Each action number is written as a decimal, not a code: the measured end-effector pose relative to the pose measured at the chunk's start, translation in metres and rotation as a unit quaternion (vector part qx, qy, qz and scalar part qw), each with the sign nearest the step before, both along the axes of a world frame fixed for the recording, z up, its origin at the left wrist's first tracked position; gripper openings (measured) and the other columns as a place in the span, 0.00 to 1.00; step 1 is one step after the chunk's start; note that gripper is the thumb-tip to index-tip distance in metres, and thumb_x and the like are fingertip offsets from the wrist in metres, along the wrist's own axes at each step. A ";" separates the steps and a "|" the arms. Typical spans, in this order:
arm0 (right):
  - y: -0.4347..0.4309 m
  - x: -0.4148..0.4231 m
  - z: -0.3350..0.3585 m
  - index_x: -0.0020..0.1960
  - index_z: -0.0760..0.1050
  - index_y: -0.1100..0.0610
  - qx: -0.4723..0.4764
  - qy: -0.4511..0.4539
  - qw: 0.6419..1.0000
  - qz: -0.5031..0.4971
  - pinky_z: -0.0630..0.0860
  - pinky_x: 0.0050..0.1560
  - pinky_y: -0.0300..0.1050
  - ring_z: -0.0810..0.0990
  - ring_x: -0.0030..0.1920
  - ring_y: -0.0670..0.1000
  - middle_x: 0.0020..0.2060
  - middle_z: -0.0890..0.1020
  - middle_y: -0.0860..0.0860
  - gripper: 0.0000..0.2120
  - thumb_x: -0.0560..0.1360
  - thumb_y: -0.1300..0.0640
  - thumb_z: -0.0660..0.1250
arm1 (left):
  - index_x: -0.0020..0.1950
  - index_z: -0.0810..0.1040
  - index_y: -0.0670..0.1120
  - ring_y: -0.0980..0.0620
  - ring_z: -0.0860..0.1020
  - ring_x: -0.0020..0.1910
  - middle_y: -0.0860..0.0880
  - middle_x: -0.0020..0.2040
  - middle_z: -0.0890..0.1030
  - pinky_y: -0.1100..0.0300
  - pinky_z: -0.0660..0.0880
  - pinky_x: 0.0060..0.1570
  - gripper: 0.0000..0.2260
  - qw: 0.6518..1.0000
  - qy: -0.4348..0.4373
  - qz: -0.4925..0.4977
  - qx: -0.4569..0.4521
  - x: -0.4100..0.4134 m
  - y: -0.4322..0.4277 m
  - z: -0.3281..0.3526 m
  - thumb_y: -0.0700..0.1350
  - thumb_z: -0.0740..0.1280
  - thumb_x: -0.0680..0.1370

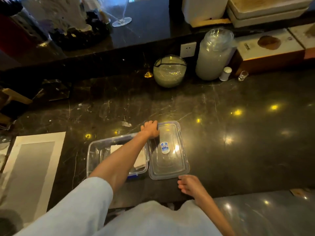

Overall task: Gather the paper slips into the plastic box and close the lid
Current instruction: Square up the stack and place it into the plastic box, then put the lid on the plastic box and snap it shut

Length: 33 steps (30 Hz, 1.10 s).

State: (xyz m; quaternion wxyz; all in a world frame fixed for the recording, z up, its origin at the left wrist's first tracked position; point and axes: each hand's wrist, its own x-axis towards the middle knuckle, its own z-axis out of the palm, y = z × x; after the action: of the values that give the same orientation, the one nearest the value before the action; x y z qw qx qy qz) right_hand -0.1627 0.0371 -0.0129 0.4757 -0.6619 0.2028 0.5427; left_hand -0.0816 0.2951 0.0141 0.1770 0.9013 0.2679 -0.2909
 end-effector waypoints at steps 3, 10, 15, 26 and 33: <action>-0.006 -0.013 -0.009 0.68 0.71 0.64 0.016 0.045 0.998 -0.038 0.76 0.61 0.50 0.81 0.57 0.60 0.55 0.81 0.62 0.18 0.79 0.62 0.60 | 0.74 0.65 0.44 0.41 0.65 0.74 0.43 0.75 0.67 0.41 0.61 0.73 0.24 1.000 -0.001 0.005 0.005 0.001 -0.003 -0.003 0.48 0.63 0.80; -0.014 -0.027 -0.022 0.73 0.65 0.59 0.079 0.085 0.988 -0.100 0.72 0.66 0.51 0.78 0.58 0.55 0.58 0.79 0.55 0.21 0.80 0.60 0.58 | 0.73 0.68 0.42 0.40 0.68 0.71 0.41 0.73 0.69 0.43 0.65 0.71 0.23 1.000 -0.009 0.012 -0.020 0.011 0.002 0.003 0.46 0.64 0.79; -0.011 -0.025 -0.008 0.68 0.68 0.61 0.148 0.143 0.957 -0.206 0.68 0.70 0.53 0.74 0.67 0.58 0.67 0.75 0.59 0.18 0.79 0.58 0.61 | 0.65 0.77 0.39 0.38 0.74 0.64 0.38 0.66 0.75 0.44 0.71 0.66 0.18 0.999 -0.013 0.016 -0.035 0.017 -0.002 0.009 0.45 0.63 0.78; 0.001 -0.023 0.003 0.72 0.67 0.58 0.161 0.011 0.921 -0.354 0.68 0.68 0.57 0.72 0.68 0.60 0.68 0.74 0.59 0.22 0.79 0.58 0.58 | 0.70 0.74 0.51 0.41 0.71 0.55 0.42 0.55 0.73 0.49 0.70 0.54 0.20 0.931 -0.337 -0.135 0.042 -0.012 0.010 0.080 0.47 0.65 0.77; 0.111 0.020 0.053 0.67 0.73 0.55 0.184 -0.169 0.959 -0.137 0.77 0.56 0.51 0.83 0.51 0.53 0.48 0.86 0.52 0.18 0.79 0.63 0.61 | 0.57 0.78 0.43 0.41 0.79 0.53 0.41 0.53 0.81 0.46 0.76 0.58 0.16 0.835 -0.399 0.336 -0.174 -0.166 0.134 0.086 0.32 0.70 0.71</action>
State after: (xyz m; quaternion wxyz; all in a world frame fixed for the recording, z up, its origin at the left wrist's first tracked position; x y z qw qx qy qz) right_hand -0.1425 0.1484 0.0400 0.6862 -0.6107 0.1047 0.3810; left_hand -0.2472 0.4290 0.1003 0.5090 0.7481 0.4056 0.1296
